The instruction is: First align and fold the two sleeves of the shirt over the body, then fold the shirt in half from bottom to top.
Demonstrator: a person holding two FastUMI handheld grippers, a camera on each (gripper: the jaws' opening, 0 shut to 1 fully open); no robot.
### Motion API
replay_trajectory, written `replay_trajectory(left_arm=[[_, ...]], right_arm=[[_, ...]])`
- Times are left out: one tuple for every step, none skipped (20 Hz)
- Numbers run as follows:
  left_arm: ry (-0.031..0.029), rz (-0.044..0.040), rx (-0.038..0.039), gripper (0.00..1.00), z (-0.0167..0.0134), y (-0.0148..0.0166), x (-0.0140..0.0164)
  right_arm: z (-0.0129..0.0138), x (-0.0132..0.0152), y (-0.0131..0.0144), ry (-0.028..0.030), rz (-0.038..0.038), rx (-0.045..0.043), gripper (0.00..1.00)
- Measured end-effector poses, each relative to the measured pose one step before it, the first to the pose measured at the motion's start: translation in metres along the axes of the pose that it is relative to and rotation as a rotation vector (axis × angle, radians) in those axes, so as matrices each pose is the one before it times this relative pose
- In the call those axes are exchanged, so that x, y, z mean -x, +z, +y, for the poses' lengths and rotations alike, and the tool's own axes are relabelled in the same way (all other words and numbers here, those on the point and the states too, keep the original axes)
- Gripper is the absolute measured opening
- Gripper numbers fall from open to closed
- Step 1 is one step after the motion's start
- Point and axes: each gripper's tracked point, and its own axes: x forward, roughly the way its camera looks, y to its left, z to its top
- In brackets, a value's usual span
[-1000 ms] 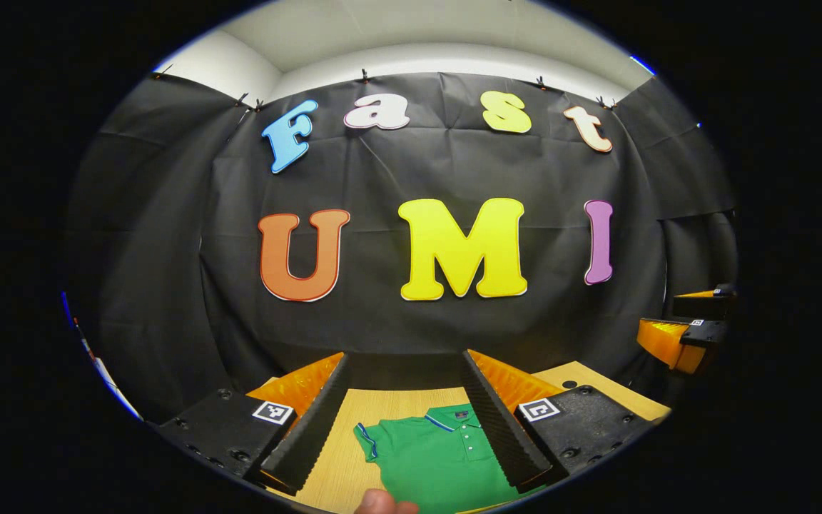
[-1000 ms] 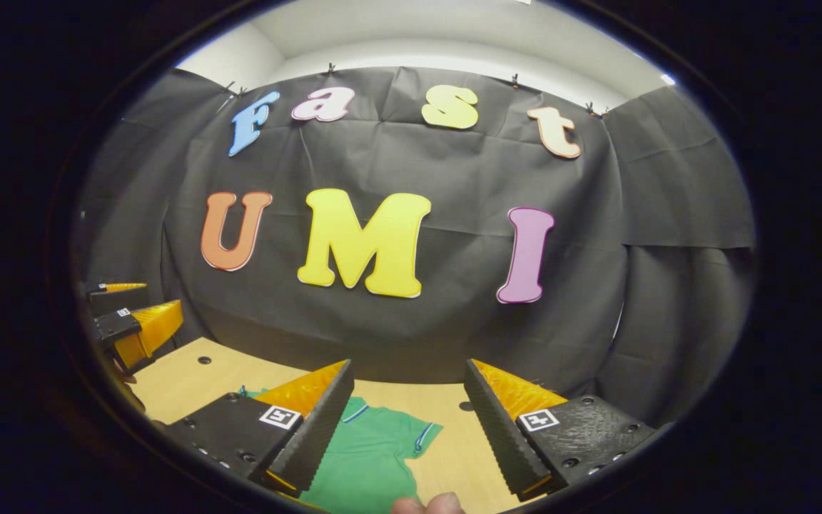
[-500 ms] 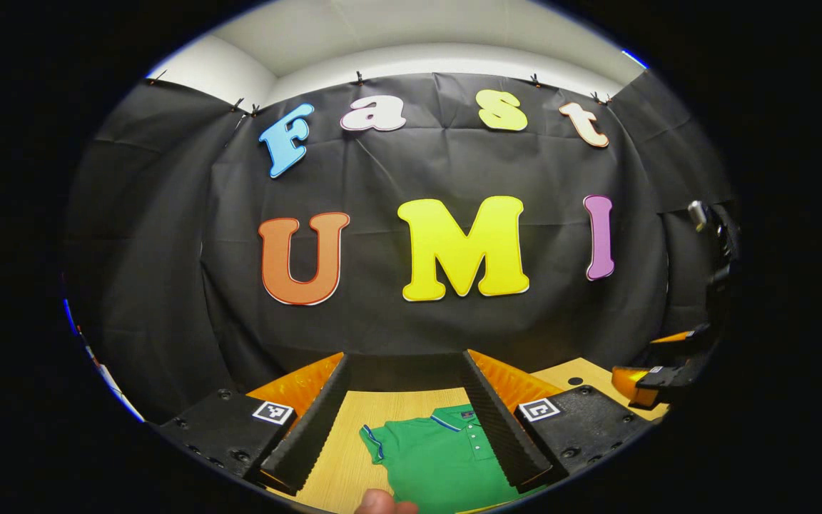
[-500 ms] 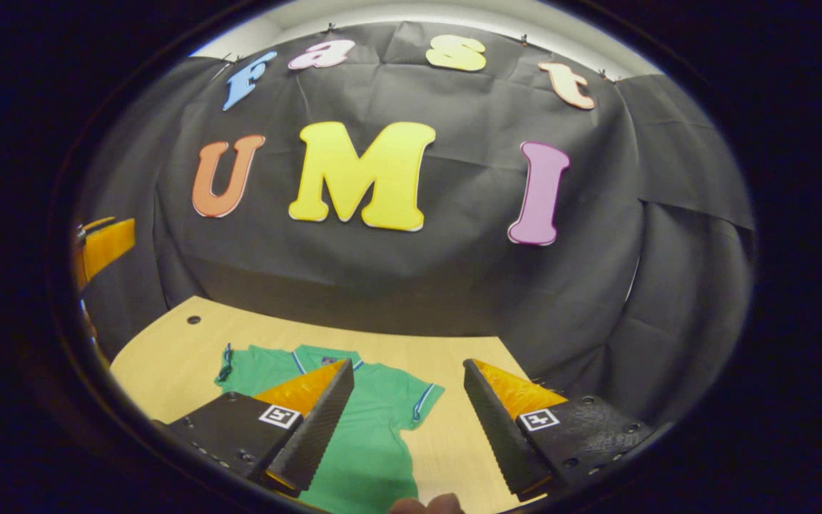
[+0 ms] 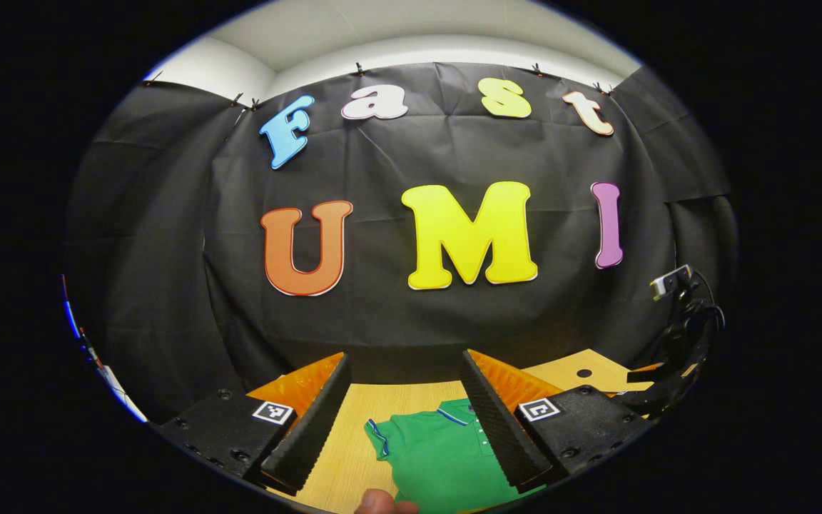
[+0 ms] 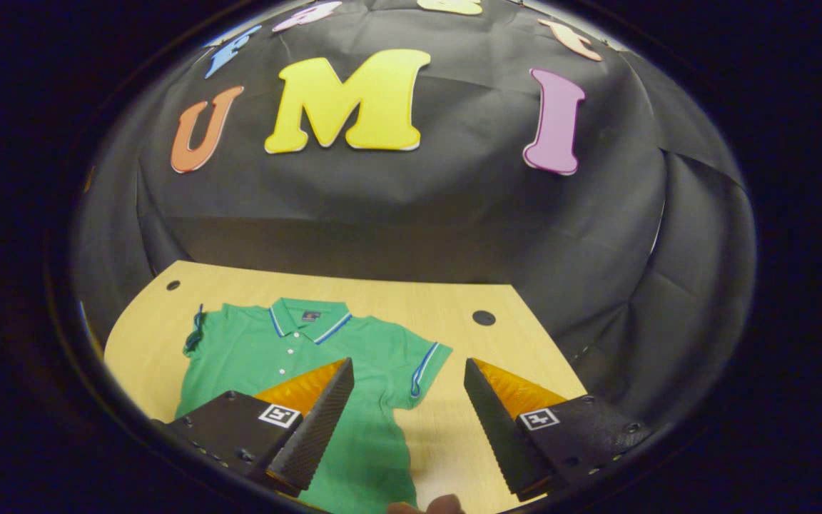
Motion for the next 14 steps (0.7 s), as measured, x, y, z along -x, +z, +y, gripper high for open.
replay_trajectory(left_arm=[[0.00348, -0.00071, -0.00597, 0.99, -0.00027, 0.00111, -0.00108], [0.00362, 0.00081, -0.00382, 0.99, 0.00025, -0.00029, -0.00089], [0.00505, 0.00595, -0.00336, 0.99, 0.00025, -0.00124, -0.00039], [0.00505, 0.00776, -0.00151, 0.98, 0.00008, -0.00297, -0.00079], [0.00542, 0.00610, 0.00060, 0.98, -0.00003, -0.00076, -0.00064], [0.00644, 0.00616, 0.00051, 0.98, 0.00041, -0.00028, 0.00100], [0.00564, 0.00657, 0.00036, 0.98, 0.00021, -0.00121, -0.00050], [0.00265, 0.00639, 0.00082, 0.99, 0.00057, -0.00226, 0.00002], [0.00248, 0.00310, 0.00054, 0.99, 0.00047, 0.00005, 0.00034], [0.00381, 0.00327, -0.00155, 0.99, -0.00009, -0.00043, -0.00054], [0.00744, 0.00532, -0.00481, 0.99, 0.00104, -0.00107, -0.00030], [0.00604, 0.00219, -0.00318, 0.99, 0.00106, 0.00007, -0.00058], [0.00456, 0.00172, -0.00333, 0.99, -0.00040, -0.00026, -0.00038], [0.00118, 0.00095, -0.00477, 0.99, -0.00063, -0.00008, -0.00086]], right_arm=[[-0.00209, -0.01235, -0.00939, -0.00104, 0.02472, -0.00720, 0.95], [-0.00245, -0.01202, -0.00623, -0.00147, 0.02037, -0.00798, 0.98], [-0.00242, -0.01192, -0.00513, -0.00210, 0.02411, -0.00902, 0.96], [-0.00175, -0.01175, -0.00555, -0.00054, 0.01808, -0.00744, 0.96], [-0.00122, -0.01156, -0.00578, 0.00137, 0.02177, -0.00451, 0.96], [-0.00151, -0.01246, -0.00771, 0.00008, 0.02150, -0.00235, 0.96], [-0.00224, -0.01068, -0.00724, 0.00044, 0.02466, 0.00311, 0.96], [0.00047, -0.01162, -0.00735, 0.00498, 0.02272, -0.00264, 0.96], [-0.00050, -0.01055, -0.00640, 0.00641, 0.02240, -0.00151, 0.96], [-0.00145, -0.01041, -0.00716, 0.00064, 0.02223, 0.00003, 0.96], [-0.00119, -0.00910, -0.00385, 0.00006, 0.01538, -0.00223, 0.96], [-0.00140, -0.00820, -0.00233, 0.00247, 0.00740, -0.00072, 0.96], [-0.00173, -0.00709, 0.00042, -0.00136, 0.00285, 0.00193, 0.96], [-0.00041, -0.00653, -0.00213, 0.00152, 0.00850, 0.00248, 0.94]])
